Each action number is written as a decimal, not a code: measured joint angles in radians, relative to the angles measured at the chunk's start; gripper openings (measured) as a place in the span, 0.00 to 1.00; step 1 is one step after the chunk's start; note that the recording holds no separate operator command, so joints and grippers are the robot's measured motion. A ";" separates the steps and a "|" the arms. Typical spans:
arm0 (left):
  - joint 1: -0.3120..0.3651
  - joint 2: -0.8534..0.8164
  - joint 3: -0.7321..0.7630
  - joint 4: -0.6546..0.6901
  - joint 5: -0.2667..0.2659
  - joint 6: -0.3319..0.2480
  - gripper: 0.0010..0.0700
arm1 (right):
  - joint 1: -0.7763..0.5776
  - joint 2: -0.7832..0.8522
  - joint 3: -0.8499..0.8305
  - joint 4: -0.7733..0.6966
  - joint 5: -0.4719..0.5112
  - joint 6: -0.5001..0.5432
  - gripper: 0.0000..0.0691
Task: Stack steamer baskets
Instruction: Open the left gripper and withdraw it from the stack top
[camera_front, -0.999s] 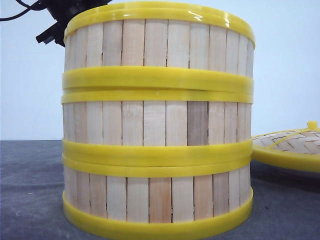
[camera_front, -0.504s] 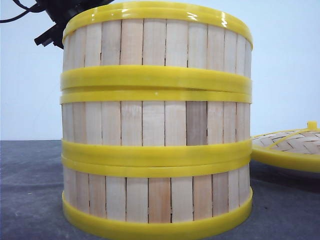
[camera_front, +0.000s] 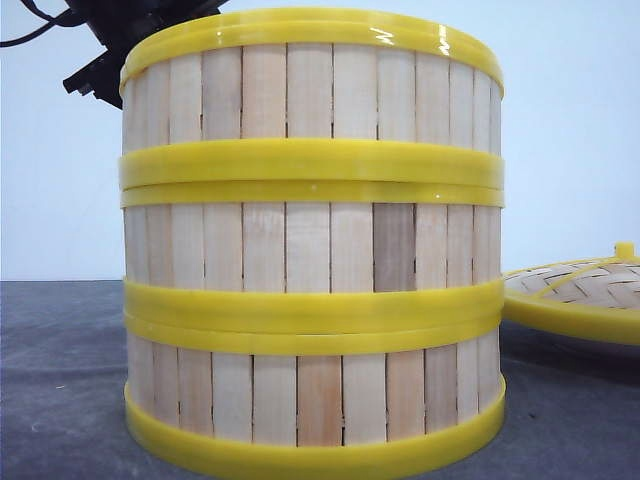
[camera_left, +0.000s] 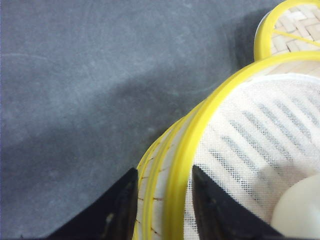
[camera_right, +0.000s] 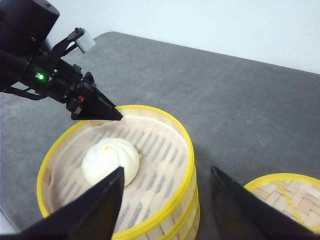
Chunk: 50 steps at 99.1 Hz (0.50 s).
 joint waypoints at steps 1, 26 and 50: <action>0.000 0.000 0.000 0.001 0.000 -0.001 0.27 | 0.000 0.000 0.000 0.000 0.000 0.000 0.47; 0.000 -0.058 0.000 0.043 0.000 -0.002 0.28 | 0.000 0.000 0.000 -0.018 0.003 0.000 0.47; 0.000 -0.344 0.000 0.119 -0.104 -0.002 0.28 | 0.000 0.000 0.000 -0.045 0.055 0.002 0.48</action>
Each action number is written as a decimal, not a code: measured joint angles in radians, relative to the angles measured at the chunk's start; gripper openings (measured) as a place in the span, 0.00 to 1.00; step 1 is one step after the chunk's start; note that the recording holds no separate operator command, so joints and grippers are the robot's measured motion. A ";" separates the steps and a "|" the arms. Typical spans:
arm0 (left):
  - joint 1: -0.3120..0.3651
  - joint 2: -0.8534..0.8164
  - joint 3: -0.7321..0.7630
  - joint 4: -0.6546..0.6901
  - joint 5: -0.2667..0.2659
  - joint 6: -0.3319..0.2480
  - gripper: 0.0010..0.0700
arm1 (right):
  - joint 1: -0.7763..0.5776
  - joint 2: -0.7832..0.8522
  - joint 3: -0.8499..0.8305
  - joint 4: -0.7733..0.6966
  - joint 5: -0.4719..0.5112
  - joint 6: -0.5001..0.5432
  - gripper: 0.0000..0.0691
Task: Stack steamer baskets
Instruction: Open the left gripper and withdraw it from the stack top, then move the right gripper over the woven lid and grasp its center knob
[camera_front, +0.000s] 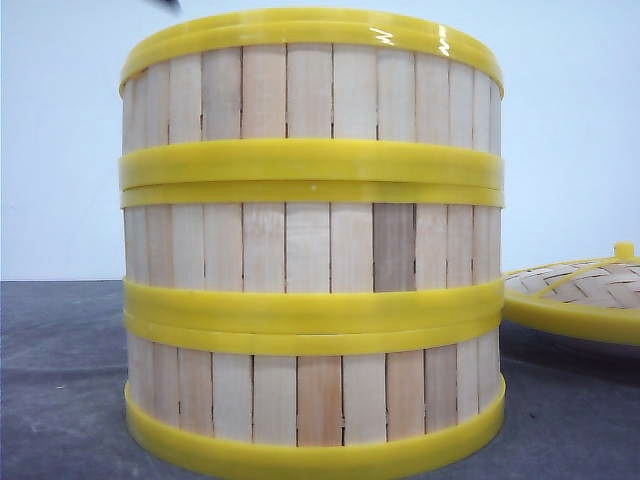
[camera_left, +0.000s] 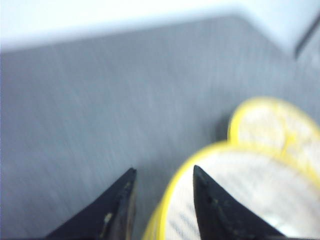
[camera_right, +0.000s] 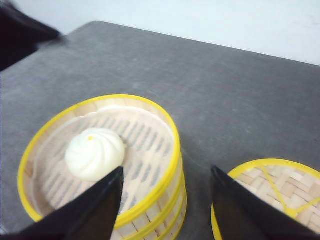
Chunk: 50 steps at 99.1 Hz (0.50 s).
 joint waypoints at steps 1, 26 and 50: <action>0.000 -0.013 0.000 0.001 -0.003 0.000 0.28 | 0.000 0.000 0.000 -0.001 0.000 0.001 0.49; 0.000 -0.302 0.002 -0.077 -0.081 0.016 0.28 | 0.000 0.000 0.000 -0.031 0.047 0.024 0.50; 0.000 -0.529 -0.116 -0.205 -0.101 0.026 0.28 | 0.000 0.000 0.000 -0.085 0.127 0.042 0.61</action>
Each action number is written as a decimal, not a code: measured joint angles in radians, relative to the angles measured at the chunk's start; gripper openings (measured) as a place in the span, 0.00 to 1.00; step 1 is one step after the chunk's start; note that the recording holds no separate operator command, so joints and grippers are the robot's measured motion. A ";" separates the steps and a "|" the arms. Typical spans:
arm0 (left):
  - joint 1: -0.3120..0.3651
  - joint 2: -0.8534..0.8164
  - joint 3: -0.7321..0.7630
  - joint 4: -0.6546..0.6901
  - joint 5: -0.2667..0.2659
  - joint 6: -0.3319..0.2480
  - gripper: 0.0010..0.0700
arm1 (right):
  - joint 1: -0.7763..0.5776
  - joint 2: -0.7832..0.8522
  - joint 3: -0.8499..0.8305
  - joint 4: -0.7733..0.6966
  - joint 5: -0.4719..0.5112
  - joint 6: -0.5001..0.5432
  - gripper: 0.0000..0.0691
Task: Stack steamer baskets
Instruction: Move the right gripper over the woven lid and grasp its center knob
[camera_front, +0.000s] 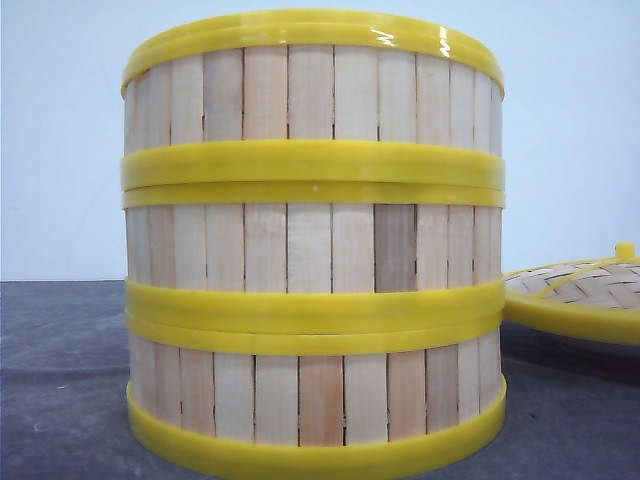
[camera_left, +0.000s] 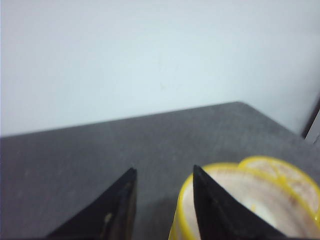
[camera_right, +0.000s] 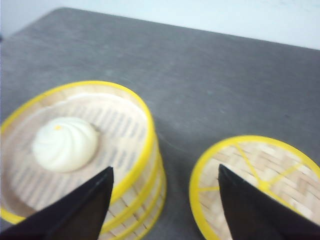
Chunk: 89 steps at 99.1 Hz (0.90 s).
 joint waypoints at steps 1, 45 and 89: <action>0.000 -0.008 -0.011 -0.002 0.000 0.000 0.28 | 0.000 0.000 0.000 -0.004 0.004 0.001 0.61; -0.002 -0.243 -0.300 -0.097 0.056 -0.068 0.28 | -0.008 0.153 0.000 -0.088 0.101 0.080 0.62; -0.002 -0.244 -0.300 -0.091 0.057 -0.056 0.28 | -0.215 0.486 0.000 -0.011 0.023 0.106 0.62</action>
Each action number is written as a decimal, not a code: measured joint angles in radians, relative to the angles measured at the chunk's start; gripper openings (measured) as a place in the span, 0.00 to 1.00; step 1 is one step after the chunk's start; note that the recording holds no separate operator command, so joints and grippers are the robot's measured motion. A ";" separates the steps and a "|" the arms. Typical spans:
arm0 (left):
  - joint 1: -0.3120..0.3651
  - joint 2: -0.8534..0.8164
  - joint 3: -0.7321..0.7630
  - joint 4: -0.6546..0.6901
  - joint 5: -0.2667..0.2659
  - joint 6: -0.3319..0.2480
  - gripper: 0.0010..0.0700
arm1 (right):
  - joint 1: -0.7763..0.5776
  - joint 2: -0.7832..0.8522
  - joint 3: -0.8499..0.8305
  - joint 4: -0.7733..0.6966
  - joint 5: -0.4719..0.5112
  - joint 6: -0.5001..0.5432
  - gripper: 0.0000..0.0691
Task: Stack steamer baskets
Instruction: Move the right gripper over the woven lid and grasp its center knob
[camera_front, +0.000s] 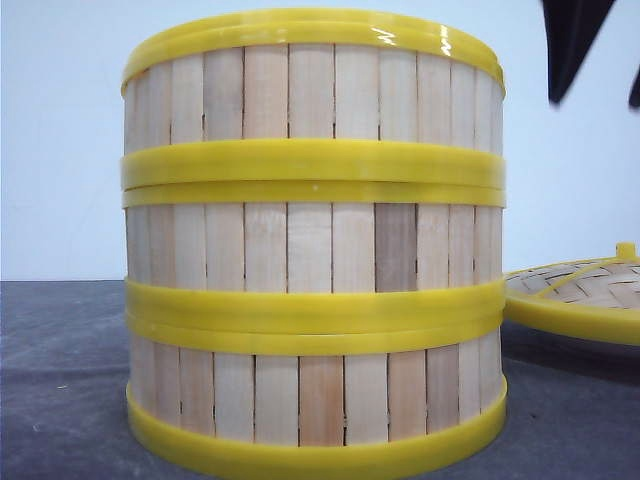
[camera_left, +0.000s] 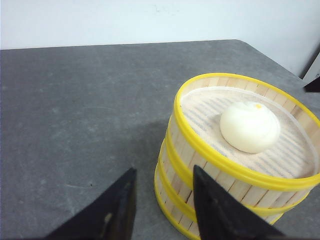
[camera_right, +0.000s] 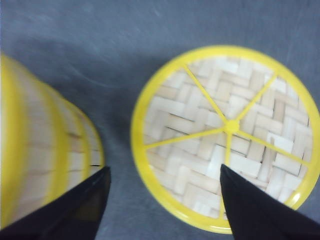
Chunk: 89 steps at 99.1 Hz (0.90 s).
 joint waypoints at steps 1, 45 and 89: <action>0.000 0.000 0.000 0.000 0.000 0.000 0.28 | -0.011 0.011 0.000 0.000 -0.006 0.000 0.62; 0.000 0.000 0.000 -0.026 0.002 0.002 0.28 | -0.205 0.224 0.000 0.077 -0.111 -0.017 0.59; 0.000 0.000 0.000 -0.031 0.002 0.002 0.28 | -0.242 0.324 0.000 0.124 -0.111 -0.051 0.49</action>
